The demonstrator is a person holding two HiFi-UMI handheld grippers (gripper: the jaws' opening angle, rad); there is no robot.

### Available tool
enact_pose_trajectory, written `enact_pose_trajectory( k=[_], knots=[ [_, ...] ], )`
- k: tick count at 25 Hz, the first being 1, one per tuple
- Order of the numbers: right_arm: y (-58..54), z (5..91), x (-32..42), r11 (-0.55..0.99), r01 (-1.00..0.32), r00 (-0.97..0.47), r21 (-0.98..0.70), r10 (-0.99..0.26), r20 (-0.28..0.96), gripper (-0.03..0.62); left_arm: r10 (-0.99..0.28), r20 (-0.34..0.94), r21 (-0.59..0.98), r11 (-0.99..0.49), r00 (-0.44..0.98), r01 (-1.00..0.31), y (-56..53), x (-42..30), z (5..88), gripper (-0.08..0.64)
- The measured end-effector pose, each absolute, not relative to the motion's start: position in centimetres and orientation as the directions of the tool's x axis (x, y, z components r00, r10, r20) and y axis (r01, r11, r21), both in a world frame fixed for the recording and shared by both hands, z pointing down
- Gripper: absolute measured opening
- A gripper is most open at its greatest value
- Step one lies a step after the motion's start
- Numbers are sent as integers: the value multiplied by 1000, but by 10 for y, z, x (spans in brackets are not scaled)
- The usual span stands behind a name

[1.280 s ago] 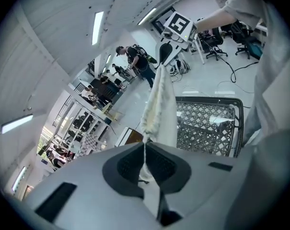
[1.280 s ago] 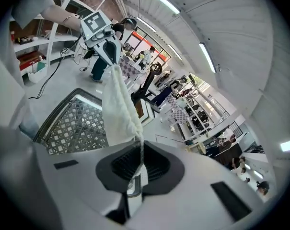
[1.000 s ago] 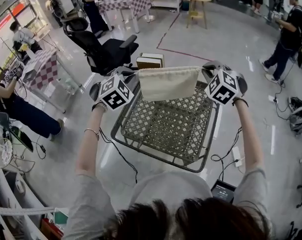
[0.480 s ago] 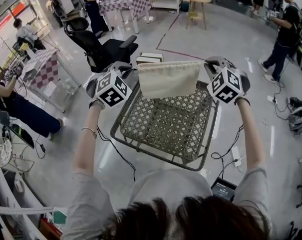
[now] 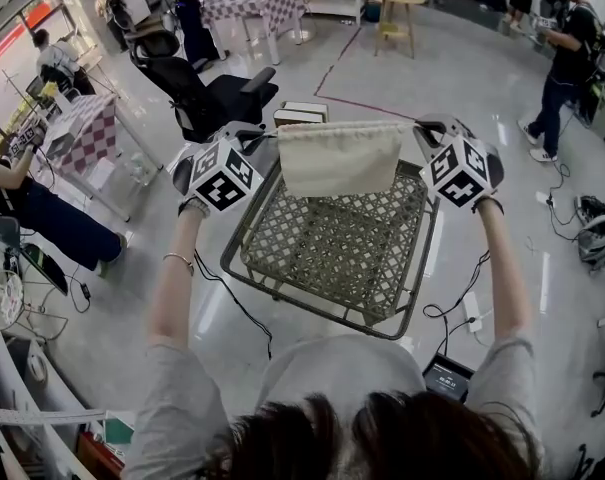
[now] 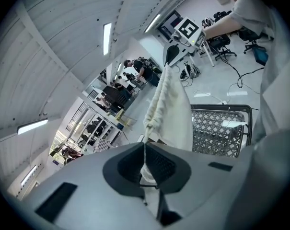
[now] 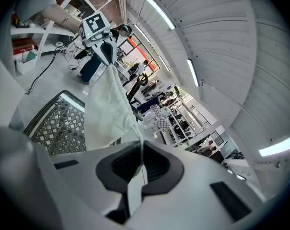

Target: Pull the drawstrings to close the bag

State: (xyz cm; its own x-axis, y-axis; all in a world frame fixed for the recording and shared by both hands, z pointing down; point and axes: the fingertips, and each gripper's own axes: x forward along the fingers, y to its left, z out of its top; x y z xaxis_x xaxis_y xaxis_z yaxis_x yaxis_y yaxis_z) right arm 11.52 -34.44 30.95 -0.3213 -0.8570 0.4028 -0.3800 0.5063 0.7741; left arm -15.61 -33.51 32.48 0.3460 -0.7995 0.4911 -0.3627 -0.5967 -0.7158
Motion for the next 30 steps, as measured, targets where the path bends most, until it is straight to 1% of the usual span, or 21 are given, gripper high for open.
enact_pose_trajectory(
  k=[17,30],
  knots=[
    [-347,303,122,477,-435,-319,763,-875,365,23,-817,459,-700,-575,349,-425,-336,-168,319,25],
    [-348,303,131,469,-451,-311,759,-880,359,23,-819,454,-704,-570,350,-423,-337,-173,318,25]
  ],
)
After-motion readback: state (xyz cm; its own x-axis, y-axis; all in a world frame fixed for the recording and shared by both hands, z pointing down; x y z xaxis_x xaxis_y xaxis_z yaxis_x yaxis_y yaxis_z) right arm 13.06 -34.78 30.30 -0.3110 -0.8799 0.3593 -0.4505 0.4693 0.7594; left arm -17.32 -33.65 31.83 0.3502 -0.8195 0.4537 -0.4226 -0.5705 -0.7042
